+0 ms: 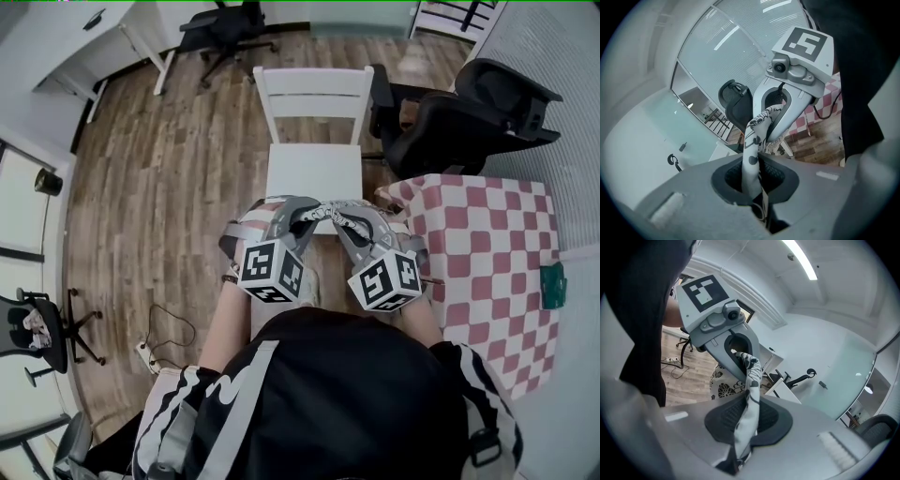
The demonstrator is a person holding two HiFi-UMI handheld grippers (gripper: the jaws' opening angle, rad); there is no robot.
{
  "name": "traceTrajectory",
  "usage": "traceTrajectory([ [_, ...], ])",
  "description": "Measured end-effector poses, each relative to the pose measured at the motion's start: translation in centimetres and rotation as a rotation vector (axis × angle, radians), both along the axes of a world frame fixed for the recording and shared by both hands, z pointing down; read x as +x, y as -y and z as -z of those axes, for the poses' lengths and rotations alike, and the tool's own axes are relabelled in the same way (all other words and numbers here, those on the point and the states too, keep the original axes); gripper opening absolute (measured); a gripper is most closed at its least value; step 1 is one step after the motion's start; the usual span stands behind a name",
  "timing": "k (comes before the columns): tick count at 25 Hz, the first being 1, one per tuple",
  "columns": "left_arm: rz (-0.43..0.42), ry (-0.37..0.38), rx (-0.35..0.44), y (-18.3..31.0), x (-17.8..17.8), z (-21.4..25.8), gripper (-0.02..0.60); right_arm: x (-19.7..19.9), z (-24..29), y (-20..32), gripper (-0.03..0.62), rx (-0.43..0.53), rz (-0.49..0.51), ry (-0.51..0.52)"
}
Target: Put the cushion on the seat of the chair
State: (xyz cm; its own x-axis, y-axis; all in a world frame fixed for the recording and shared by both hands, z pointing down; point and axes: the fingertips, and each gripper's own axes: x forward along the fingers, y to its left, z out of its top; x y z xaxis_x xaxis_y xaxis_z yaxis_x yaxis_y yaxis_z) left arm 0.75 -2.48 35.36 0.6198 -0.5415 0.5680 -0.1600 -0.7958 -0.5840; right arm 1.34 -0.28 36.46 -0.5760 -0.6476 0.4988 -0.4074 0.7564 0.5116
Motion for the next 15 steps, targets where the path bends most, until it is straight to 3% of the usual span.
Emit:
traceTrajectory([
  [15, -0.062, 0.0, -0.016, 7.9, -2.3, -0.3, 0.017, -2.3, 0.0, 8.4, 0.012, -0.007, -0.049, -0.009],
])
